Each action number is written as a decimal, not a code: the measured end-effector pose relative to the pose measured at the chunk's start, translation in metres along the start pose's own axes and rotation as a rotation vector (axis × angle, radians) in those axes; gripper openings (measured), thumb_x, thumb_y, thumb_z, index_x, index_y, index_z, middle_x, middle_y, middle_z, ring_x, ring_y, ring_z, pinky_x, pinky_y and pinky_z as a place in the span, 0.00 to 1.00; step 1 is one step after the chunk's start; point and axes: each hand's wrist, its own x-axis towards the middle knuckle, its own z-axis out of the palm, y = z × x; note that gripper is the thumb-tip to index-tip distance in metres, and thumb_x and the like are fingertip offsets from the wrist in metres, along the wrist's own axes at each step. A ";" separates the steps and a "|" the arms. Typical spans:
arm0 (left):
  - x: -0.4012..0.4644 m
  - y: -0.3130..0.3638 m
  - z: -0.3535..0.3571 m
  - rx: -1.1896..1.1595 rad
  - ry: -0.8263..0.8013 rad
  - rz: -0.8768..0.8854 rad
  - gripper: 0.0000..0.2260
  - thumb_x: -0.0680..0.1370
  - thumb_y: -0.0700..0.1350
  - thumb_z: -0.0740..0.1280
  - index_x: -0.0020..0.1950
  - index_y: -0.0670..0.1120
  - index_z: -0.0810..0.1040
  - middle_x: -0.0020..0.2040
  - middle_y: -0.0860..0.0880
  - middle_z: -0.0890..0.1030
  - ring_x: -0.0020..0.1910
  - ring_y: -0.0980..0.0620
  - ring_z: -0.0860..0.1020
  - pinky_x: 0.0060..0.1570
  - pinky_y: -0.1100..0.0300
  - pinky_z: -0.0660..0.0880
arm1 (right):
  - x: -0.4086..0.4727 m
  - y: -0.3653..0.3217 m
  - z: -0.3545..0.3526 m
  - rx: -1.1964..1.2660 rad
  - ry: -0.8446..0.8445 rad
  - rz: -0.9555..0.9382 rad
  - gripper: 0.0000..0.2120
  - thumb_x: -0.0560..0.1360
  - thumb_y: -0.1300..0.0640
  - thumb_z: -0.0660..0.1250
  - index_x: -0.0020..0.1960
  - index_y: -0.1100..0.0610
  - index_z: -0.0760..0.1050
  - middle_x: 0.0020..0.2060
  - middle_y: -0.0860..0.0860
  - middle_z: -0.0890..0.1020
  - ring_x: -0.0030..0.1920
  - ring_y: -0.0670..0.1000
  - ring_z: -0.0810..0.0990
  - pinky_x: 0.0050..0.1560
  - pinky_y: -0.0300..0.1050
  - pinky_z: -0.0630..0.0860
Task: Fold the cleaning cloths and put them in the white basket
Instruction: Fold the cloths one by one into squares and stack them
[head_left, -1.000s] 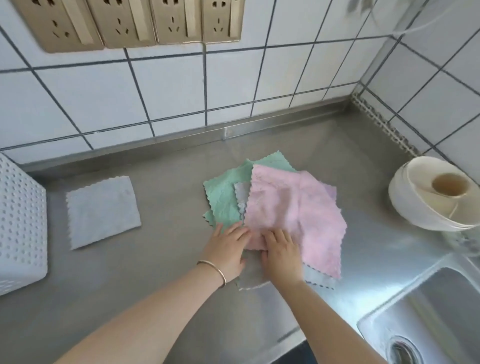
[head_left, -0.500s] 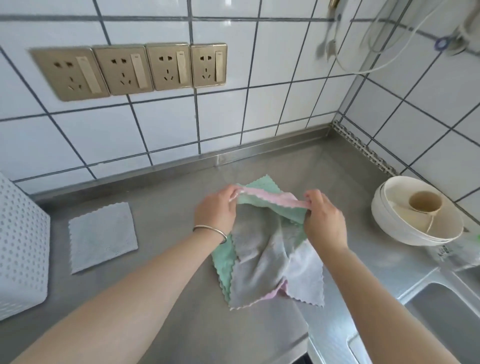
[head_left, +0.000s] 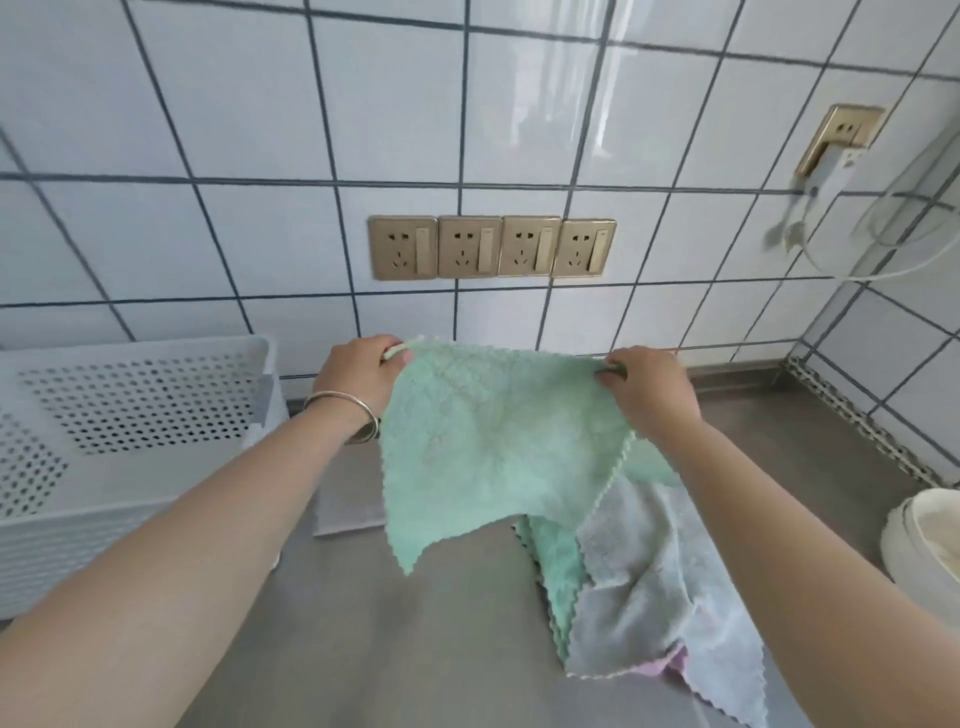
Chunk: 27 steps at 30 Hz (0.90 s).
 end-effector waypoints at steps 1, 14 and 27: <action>-0.002 -0.013 -0.010 0.028 -0.013 -0.026 0.14 0.79 0.50 0.59 0.56 0.43 0.78 0.51 0.39 0.82 0.50 0.40 0.77 0.49 0.52 0.72 | 0.003 -0.013 0.008 0.016 -0.039 -0.028 0.10 0.77 0.57 0.60 0.50 0.62 0.77 0.46 0.59 0.78 0.49 0.61 0.76 0.41 0.47 0.70; -0.129 -0.103 -0.097 -0.145 -0.245 -0.008 0.21 0.79 0.45 0.60 0.49 0.75 0.71 0.46 0.51 0.82 0.32 0.59 0.76 0.36 0.73 0.67 | -0.070 -0.066 0.030 0.227 -0.060 -0.400 0.02 0.73 0.64 0.68 0.45 0.62 0.79 0.43 0.52 0.77 0.45 0.54 0.75 0.41 0.38 0.63; -0.253 -0.185 -0.018 0.207 -1.016 -0.255 0.15 0.79 0.49 0.57 0.32 0.51 0.65 0.32 0.53 0.67 0.31 0.55 0.64 0.31 0.66 0.60 | -0.180 -0.021 0.125 0.012 -1.121 -0.236 0.15 0.78 0.52 0.60 0.34 0.50 0.62 0.32 0.45 0.67 0.34 0.43 0.67 0.35 0.35 0.63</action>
